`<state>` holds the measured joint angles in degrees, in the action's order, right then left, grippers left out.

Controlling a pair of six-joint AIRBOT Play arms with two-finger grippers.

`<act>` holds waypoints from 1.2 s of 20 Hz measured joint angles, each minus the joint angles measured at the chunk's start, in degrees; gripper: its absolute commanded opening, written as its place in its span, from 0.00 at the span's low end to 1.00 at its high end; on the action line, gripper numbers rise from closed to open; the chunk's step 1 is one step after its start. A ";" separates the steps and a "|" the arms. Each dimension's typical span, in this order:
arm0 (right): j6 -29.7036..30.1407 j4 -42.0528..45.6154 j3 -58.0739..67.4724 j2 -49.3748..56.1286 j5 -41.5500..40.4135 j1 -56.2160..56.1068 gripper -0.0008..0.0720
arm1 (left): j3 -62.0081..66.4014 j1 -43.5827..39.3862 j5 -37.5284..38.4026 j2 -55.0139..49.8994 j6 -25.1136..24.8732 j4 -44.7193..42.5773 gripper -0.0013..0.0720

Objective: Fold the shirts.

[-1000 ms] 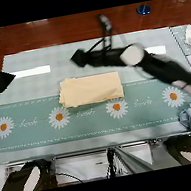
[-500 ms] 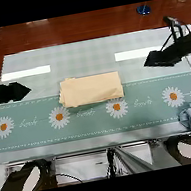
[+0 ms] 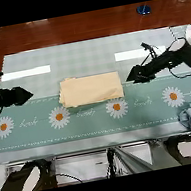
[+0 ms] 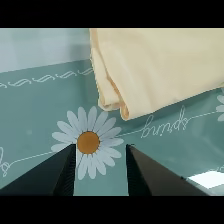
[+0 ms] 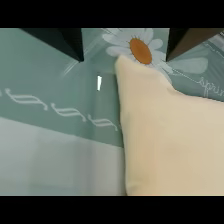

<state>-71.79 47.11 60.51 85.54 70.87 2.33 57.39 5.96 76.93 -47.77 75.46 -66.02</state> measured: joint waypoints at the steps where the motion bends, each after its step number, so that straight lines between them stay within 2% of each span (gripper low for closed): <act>1: 0.26 -1.75 -0.11 1.20 -1.20 -1.07 0.84 | 0.00 0.00 0.04 0.00 0.00 -0.02 0.56; 4: 0.42 -5.99 -0.31 4.98 -3.80 -3.48 0.82 | 0.00 0.00 0.24 0.02 0.02 -0.02 0.56; 5: 0.24 -7.10 -0.35 6.21 -4.37 -4.24 0.75 | 0.00 0.00 0.22 0.02 0.00 -0.02 0.56; 7: -0.17 -9.46 -0.42 8.15 -5.46 -5.88 0.36 | 0.00 0.00 0.24 0.00 0.02 -0.02 0.56; 8: -0.11 -10.93 -0.39 8.81 -5.88 -6.62 0.07 | 0.00 0.00 0.28 0.00 0.02 -0.02 0.56; 12: 4.96 -22.23 -0.15 9.01 -4.90 -7.65 0.04 | 0.00 0.00 0.22 0.00 0.02 -0.02 0.56; 14: 7.37 -28.74 -0.04 6.01 -2.58 -6.34 0.04 | 0.00 0.00 -0.09 -0.09 0.02 -0.02 0.56; 16: 7.13 -31.52 0.07 0.37 -0.17 -3.37 0.04 | 0.02 0.00 -0.50 -0.07 0.02 -0.04 0.56; 19: 1.42 -28.15 0.07 -9.99 2.95 4.07 0.04 | 0.00 0.00 -1.42 -0.09 0.02 -0.04 0.56; 24: -10.95 -18.88 0.09 -28.35 10.58 23.91 0.04 | 0.00 0.00 -3.61 -0.07 0.02 0.13 0.56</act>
<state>-82.74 28.23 60.60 57.19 81.45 26.24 57.39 5.96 73.32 -47.83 75.48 -65.89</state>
